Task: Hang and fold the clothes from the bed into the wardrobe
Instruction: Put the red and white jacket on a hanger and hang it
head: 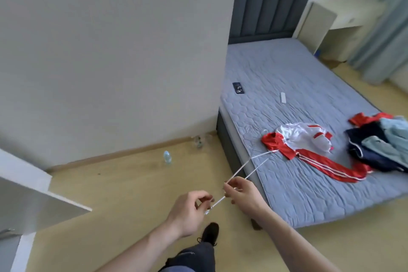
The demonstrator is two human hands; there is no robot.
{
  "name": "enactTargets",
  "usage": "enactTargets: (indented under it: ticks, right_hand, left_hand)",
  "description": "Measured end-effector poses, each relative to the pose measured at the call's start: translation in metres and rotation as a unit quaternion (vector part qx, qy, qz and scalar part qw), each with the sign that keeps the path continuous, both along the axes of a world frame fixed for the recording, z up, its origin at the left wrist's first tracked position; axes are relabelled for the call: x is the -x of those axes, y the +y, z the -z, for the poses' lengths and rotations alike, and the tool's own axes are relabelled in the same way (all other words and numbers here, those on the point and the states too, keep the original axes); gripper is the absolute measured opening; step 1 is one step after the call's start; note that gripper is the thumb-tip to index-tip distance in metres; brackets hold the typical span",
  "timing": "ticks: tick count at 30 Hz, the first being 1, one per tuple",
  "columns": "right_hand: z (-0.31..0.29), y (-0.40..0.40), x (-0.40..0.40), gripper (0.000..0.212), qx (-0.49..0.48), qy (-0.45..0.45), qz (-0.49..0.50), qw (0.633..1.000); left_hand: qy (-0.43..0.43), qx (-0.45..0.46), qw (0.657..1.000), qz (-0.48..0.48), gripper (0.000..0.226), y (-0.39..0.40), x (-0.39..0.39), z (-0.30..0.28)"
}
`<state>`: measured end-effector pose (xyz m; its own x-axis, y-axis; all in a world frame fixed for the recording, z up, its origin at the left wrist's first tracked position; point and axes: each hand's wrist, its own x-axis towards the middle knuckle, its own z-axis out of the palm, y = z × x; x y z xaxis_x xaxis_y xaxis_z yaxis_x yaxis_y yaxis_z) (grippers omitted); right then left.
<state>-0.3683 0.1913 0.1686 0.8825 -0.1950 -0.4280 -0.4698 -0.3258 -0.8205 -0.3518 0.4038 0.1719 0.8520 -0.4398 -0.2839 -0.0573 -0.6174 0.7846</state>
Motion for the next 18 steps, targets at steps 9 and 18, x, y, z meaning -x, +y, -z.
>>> enactTargets:
  ticks: [9,18]
  right_hand:
    - [0.004,-0.117,-0.051,0.021,0.03,0.035,0.147,0.988]
    - [0.013,-0.248,-0.064,0.014,0.026,0.063,0.238,0.969]
  left_hand:
    - [0.01,-0.073,0.985,0.157,0.026,-0.125,-0.11,0.014]
    - [0.048,-0.135,0.972,0.188,0.007,-0.218,-0.193,0.053]
